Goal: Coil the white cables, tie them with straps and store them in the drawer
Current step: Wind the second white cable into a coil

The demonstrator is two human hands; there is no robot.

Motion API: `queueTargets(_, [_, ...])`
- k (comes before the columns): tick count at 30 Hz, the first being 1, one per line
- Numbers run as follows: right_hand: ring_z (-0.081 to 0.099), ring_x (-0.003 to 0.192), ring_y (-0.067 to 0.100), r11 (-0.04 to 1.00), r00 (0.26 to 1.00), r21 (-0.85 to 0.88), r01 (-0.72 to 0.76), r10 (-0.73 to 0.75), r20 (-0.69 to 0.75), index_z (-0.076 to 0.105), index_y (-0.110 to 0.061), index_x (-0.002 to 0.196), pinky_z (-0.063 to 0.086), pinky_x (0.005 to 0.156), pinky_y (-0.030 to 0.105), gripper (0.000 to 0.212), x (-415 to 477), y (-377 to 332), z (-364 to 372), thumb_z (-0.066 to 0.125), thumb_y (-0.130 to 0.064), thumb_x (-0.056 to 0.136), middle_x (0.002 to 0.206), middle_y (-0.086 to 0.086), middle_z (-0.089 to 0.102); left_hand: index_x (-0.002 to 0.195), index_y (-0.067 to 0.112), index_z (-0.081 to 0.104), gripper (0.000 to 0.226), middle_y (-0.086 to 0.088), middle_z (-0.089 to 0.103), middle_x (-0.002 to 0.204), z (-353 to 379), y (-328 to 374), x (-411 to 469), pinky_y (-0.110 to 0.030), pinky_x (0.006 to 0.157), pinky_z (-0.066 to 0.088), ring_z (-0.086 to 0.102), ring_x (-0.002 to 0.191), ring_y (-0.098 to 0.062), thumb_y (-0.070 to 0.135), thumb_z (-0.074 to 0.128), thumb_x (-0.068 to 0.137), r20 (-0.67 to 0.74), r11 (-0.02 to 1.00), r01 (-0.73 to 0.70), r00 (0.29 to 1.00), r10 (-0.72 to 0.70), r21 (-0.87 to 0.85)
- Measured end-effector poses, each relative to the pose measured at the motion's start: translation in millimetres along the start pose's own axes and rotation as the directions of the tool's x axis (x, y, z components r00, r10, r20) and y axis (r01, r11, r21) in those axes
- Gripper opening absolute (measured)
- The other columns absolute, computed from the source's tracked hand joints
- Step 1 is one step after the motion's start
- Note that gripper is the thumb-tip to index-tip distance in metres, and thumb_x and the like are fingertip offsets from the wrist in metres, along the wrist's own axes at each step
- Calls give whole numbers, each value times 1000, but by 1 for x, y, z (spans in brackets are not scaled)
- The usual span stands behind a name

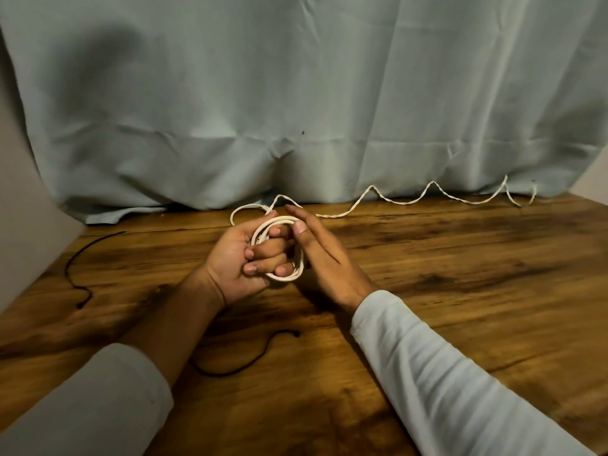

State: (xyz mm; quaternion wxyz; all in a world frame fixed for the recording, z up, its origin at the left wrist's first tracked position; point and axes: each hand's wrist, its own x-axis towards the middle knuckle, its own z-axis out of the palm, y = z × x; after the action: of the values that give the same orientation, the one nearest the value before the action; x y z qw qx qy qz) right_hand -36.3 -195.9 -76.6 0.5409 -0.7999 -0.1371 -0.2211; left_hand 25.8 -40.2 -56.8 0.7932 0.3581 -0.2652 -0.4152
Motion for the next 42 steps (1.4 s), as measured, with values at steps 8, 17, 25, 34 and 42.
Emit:
queueTargets(8, [56,88,17,872,996,-489,30,15,88,50,-21,101,47,80,41,20,2,12,-4,40,-37,109,97,1,59,84,16,52,45,1,36,36,-12,-15,11,-31,59,36,29,31,-10,53,39,104,-368,919,-57,905,213,391])
queueTargets(17, [58,79,24,715,992,-693,-95,128,-5,47,-22,100,39,65,34,17,0,11,-12,40,-35,109,93,4,60,106,16,66,41,6,68,70,-18,-24,7,-30,71,55,66,70,-13,53,57,93,-83,418,-115,900,427,901])
queueTargets(25, [55,76,24,716,990,-689,-111,141,-12,45,-23,99,34,59,34,20,-2,7,-10,37,-37,110,90,4,58,101,24,67,27,0,64,70,-21,-23,6,-36,71,52,63,68,-11,43,49,104,-18,203,-92,876,482,975])
queueTargets(34, [64,84,26,752,997,-659,-2,52,56,51,-22,120,54,71,45,33,-2,4,-8,32,-48,110,101,6,69,76,19,57,47,-1,57,58,-27,-23,11,-47,65,52,57,57,-18,54,41,103,-64,203,-63,823,565,977])
queueTargets(42, [59,78,23,687,992,-724,-63,120,28,49,-22,112,42,62,35,24,-2,2,-12,37,-41,110,96,4,65,91,22,65,33,4,64,67,-26,-25,10,-43,67,52,64,65,-16,42,44,107,12,80,-70,818,575,994])
